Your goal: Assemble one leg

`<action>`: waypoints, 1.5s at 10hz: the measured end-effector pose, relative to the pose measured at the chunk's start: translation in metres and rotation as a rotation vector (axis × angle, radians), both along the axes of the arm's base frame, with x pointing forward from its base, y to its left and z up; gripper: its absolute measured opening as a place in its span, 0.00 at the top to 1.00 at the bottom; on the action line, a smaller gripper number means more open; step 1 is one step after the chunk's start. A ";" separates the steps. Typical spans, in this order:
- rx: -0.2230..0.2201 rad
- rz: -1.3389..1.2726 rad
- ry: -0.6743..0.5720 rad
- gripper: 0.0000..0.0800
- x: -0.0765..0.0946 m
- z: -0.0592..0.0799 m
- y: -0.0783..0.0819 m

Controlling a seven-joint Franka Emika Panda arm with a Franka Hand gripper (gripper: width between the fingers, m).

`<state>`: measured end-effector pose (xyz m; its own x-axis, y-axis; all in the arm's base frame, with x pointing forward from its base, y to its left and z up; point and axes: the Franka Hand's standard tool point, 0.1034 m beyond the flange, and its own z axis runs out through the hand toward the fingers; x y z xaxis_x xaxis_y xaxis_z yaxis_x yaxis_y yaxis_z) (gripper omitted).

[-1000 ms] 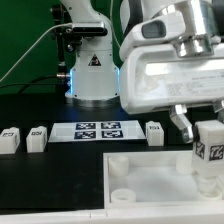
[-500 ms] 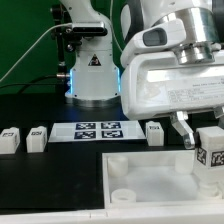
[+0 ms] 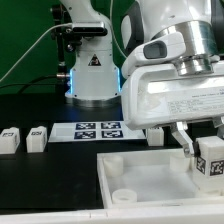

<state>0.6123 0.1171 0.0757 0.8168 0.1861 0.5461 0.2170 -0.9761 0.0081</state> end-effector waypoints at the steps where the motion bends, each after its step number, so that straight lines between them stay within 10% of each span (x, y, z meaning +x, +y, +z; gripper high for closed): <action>1: 0.002 0.000 -0.018 0.63 0.001 0.000 0.000; 3: -0.001 0.004 -0.018 0.63 0.001 0.000 0.000; 5: -0.003 0.007 -0.018 0.26 0.001 0.000 0.000; 15: -0.014 0.011 0.022 0.19 0.001 0.008 -0.003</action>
Offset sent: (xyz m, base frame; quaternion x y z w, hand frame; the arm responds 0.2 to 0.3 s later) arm 0.0000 0.0000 0.0000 0.0000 0.0000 0.0000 1.0000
